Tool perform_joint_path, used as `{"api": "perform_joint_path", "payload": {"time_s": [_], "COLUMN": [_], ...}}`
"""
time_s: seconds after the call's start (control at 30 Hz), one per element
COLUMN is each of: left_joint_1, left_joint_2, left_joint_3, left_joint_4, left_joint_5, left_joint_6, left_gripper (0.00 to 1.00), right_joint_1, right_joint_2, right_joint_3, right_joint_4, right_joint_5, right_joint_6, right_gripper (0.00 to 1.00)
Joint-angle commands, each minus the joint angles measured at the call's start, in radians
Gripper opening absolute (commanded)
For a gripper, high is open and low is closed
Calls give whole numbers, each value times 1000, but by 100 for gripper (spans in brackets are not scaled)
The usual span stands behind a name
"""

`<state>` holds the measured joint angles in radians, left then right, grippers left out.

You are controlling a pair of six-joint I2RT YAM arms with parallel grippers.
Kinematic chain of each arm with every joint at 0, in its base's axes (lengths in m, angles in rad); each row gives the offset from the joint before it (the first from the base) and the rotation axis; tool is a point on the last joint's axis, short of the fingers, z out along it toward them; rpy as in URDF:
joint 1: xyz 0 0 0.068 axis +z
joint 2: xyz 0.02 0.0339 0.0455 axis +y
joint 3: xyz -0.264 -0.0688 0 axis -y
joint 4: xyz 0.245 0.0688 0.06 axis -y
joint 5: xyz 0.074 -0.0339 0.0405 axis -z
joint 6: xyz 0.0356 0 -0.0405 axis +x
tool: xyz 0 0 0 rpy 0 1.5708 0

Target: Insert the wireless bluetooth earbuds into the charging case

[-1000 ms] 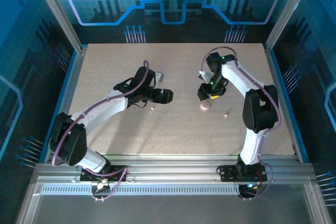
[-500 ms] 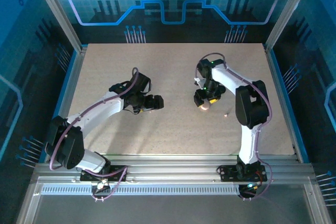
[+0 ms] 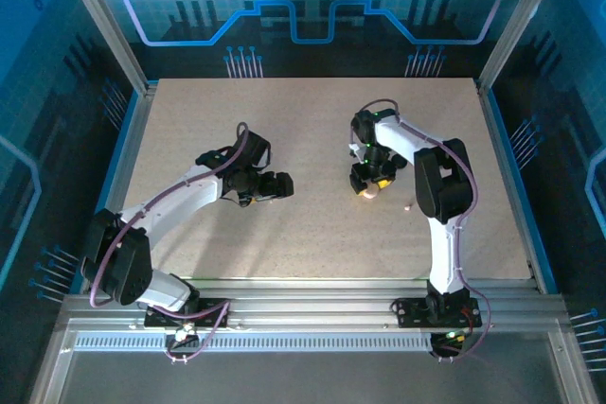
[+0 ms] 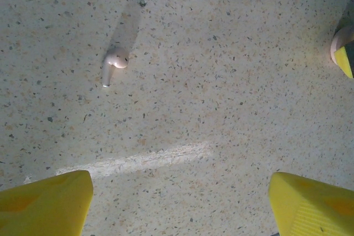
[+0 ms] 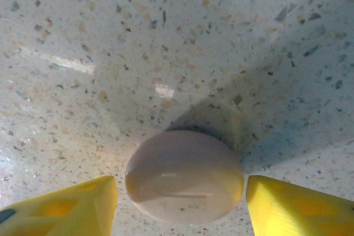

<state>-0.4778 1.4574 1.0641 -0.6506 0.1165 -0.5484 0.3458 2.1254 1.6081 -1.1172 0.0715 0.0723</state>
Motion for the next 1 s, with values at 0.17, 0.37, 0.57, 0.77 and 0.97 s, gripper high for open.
{"api": "perform_joint_path", "payload": {"time_s": [0.17,0.37,0.57,0.77,0.97], "left_joint_1": [8,8,0,-56,-116], "left_joint_2": [13,9,-34,-219,-418], "left_joint_3": [8,11,6,-142,-401], "left_joint_4": [-26,-19,33,286,704], "left_joint_5": [1,8,31,81,127], "left_joint_6": [11,23,96,260,453], "left_gripper": [84,84,83,80,65], "right_joint_1": [-2,-2,-5,-9,9], "right_joint_2": [38,22,-122,-410,-669], "right_joint_3": [17,9,-31,-197,-490], "right_joint_4": [-32,-35,-1,220,638], "right_joint_5": [26,42,-9,-286,-542], "right_joint_6": [12,12,47,216,557], "right_gripper": [52,43,41,41,41]}}
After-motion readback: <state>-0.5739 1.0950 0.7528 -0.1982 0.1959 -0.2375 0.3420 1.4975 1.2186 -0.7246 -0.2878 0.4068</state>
